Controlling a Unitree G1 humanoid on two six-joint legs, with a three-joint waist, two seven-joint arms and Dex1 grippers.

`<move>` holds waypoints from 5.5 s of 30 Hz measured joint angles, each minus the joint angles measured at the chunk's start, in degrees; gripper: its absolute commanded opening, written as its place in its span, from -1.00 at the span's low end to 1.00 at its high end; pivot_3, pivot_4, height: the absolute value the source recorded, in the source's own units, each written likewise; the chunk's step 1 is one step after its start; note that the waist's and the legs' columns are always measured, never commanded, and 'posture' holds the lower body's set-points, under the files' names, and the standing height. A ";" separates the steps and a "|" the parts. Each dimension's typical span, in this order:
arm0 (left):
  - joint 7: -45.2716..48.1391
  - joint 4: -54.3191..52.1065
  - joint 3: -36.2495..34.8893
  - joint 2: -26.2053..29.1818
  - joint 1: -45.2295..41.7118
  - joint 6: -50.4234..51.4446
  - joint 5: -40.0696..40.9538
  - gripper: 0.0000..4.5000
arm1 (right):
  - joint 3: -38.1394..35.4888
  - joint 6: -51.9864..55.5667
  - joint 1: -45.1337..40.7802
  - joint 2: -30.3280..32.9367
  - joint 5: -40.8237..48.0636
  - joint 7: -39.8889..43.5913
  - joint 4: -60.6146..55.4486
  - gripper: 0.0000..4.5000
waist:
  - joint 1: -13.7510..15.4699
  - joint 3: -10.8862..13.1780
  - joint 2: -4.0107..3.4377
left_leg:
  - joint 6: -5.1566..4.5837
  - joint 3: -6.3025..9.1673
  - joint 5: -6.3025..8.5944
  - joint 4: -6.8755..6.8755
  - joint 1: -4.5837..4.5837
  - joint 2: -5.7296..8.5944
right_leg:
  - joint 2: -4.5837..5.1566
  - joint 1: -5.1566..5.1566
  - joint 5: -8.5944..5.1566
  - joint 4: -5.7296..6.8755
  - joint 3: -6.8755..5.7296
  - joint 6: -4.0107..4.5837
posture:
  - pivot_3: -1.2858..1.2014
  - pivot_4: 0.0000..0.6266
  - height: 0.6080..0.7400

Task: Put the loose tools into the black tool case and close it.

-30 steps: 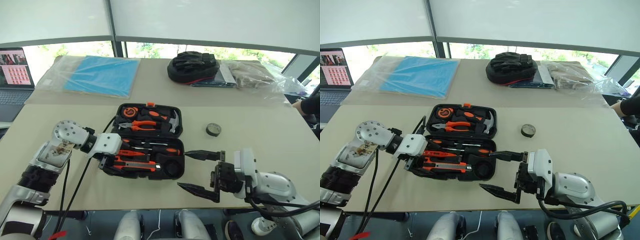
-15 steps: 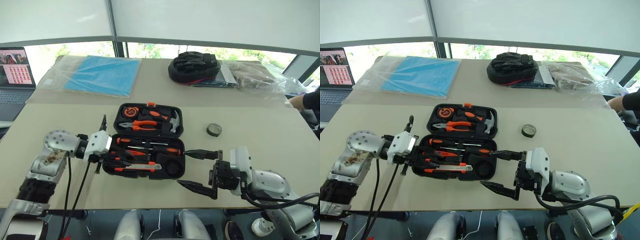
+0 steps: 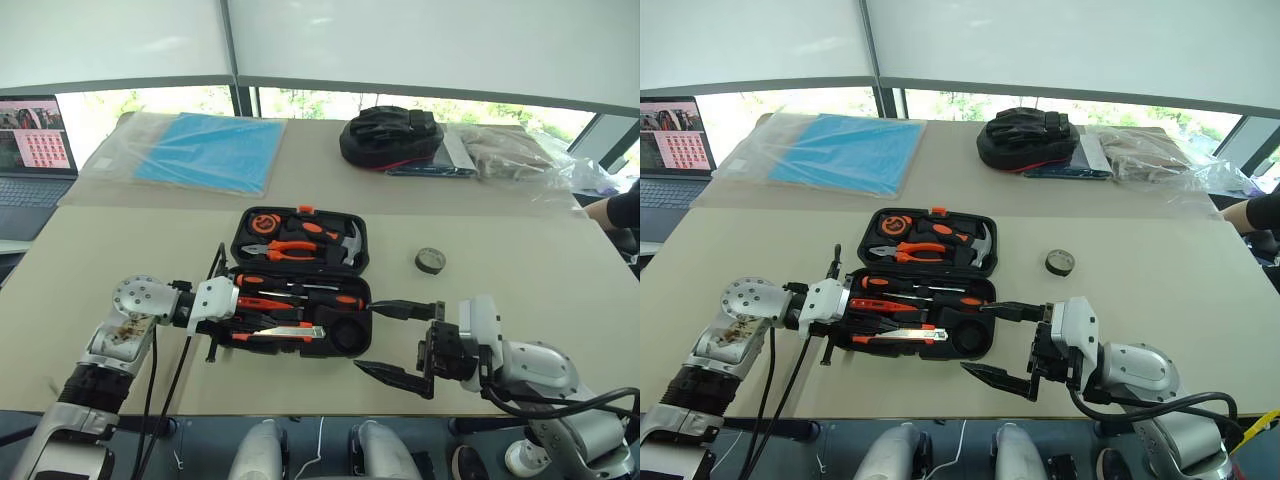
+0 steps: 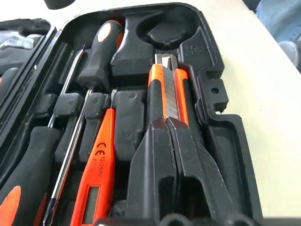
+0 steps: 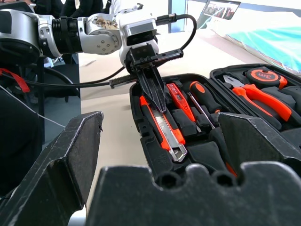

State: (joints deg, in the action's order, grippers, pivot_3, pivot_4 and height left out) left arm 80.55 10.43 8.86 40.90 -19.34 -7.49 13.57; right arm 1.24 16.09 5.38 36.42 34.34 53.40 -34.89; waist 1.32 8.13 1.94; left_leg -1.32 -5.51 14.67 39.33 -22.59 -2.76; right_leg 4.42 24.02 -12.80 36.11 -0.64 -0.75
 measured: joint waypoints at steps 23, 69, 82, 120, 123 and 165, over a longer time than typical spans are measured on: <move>-3.32 -4.16 -20.49 2.90 2.05 15.46 21.06 0.71 | -21.46 -10.91 19.17 -4.97 -3.42 -4.07 6.63 1.00 | -0.31 -0.36 -0.30 | -0.12 0.06 0.05 0.00 -0.24 -0.01 | -0.01 0.18 -0.04 -0.05 -0.05 -0.03 | 0.03 -0.52 1.00; -0.84 -12.07 -23.26 -0.91 15.22 13.40 22.83 1.00 | 13.46 -15.68 -54.47 3.68 -31.65 29.12 71.57 -0.95 | -2.23 -0.07 -0.38 | -0.09 -0.79 -0.06 -0.34 -0.65 -0.09 | 0.00 1.03 0.13 0.04 0.39 0.04 | 0.03 -0.52 1.00; 1.39 -10.88 -22.91 -0.62 17.75 11.25 21.04 1.00 | 23.20 21.69 -39.80 2.57 -17.99 23.32 20.14 -0.95 | -1.29 -0.07 -0.36 | -0.09 -0.45 -0.06 -0.12 -0.71 -0.05 | 0.13 1.01 0.22 0.06 0.26 0.04 | 0.03 -0.52 1.00; -16.81 -3.80 -28.34 2.44 16.39 13.08 16.53 0.76 | 14.82 24.85 -38.43 11.14 -10.54 26.42 23.65 0.53 | -0.75 -0.08 -0.22 | -0.10 -0.34 -0.05 -0.12 -0.71 -0.06 | 0.04 0.96 0.23 0.02 0.08 0.11 | 0.03 -0.52 1.00; -25.50 0.91 -28.36 0.53 12.28 15.42 13.21 0.33 | 10.90 15.39 -37.51 6.33 -15.48 17.22 32.82 0.14 | -0.80 -0.08 -0.21 | -0.01 -0.58 -0.12 -0.12 -0.67 -0.05 | -0.02 0.95 0.26 0.08 0.09 0.17 | 0.03 -0.52 1.00; -24.46 -4.10 -9.38 -4.67 2.54 31.94 3.30 -0.48 | 6.46 12.55 -27.49 4.64 -21.99 9.10 34.60 -0.49 | -0.68 -0.08 -0.20 | -0.07 -0.70 -0.08 -0.12 -0.71 0.03 | 0.01 0.88 0.28 0.00 0.14 0.05 | 0.03 -0.52 1.00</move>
State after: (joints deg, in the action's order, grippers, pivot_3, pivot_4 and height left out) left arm 56.09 6.33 -0.52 36.23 -16.80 24.44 16.87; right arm 7.71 28.65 -22.11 41.07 12.36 62.50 -0.29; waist 0.64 8.05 1.75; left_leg -1.39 -6.21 14.59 39.21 -23.30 -2.74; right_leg 4.43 24.90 -12.52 36.11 -0.50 -0.70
